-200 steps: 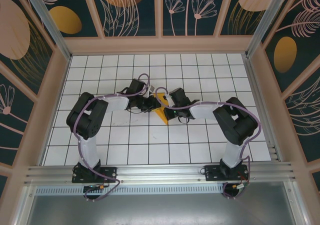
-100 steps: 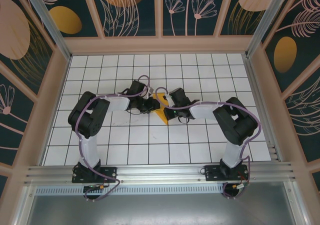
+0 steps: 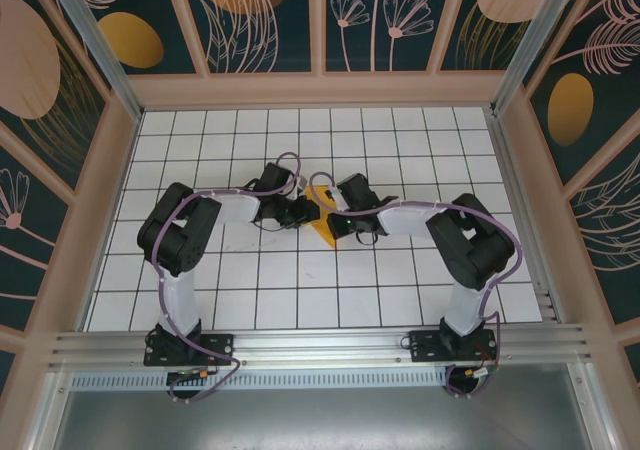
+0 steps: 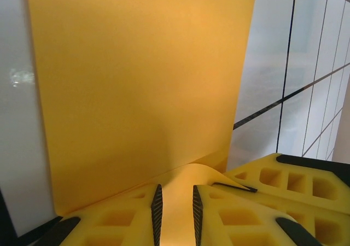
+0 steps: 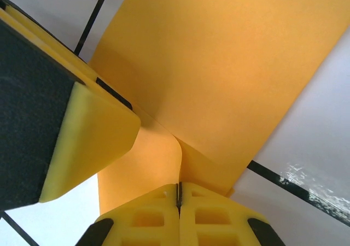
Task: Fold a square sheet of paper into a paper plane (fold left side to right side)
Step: Third fold the triangle at the center of the table.
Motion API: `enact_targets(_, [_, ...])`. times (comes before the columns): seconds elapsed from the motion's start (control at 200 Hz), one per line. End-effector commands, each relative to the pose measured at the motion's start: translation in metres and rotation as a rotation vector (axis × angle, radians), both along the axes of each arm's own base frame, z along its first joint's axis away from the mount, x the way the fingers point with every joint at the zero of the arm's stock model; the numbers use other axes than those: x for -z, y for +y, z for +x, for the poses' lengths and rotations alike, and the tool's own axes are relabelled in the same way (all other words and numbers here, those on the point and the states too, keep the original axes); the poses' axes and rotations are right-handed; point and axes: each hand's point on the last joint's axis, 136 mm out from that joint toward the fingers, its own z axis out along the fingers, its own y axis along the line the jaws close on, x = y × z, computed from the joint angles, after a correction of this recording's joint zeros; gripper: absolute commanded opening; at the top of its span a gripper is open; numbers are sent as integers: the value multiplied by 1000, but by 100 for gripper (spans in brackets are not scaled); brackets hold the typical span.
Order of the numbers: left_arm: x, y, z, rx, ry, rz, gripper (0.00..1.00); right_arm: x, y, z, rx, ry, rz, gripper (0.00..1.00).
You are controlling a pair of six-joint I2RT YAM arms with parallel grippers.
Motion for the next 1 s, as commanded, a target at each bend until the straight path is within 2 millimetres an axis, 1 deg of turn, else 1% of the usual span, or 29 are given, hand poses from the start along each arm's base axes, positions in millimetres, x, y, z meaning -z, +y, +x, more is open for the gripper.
enact_targets(0.0, [46,25,-26,-10,94,140,25,-18,-2,9,23,-8,-11,9])
enact_targets(0.02, [47,26,-26,-11,96,142,25,-23,-1,11,26,-15,-2,12])
enact_targets(0.06, [47,26,-26,-12,93,144,25,-32,0,16,31,-27,13,13])
enact_targets(0.075, [53,30,-33,-11,112,157,25,-35,1,17,31,-30,19,14])
enact_targets(0.105, [56,32,-35,-12,117,162,25,-41,1,19,35,-38,27,16])
enact_targets(0.18, [56,33,-36,-13,116,165,25,-51,-3,24,53,-50,30,23])
enact_targets(0.3, [56,33,-35,-13,115,166,25,-64,-12,25,78,-63,22,24])
enact_targets(0.355, [55,32,-34,-13,112,164,25,-72,-12,20,73,-63,35,25])
enact_targets(0.415, [54,32,-33,-14,110,164,25,-79,-9,11,54,-41,75,25])
enact_targets(0.46, [53,31,-33,-15,109,163,25,-86,-3,2,31,-18,126,25])
enact_targets(0.545, [52,31,-32,-15,104,162,25,-89,11,-17,-6,62,230,24])
enact_targets(0.631, [52,31,-32,-16,105,162,25,-84,24,-35,-28,161,319,23])
enact_targets(0.676, [52,31,-32,-16,107,163,25,-83,30,-40,-34,189,348,23])
enact_targets(0.741, [52,31,-31,-17,106,164,25,-72,34,-46,-37,218,339,23])
enact_targets(0.876, [51,30,-31,-15,104,162,25,-46,33,-45,-19,257,261,22])
enact_targets(0.996, [50,30,-30,-15,104,162,25,-32,31,-38,-1,263,208,22])
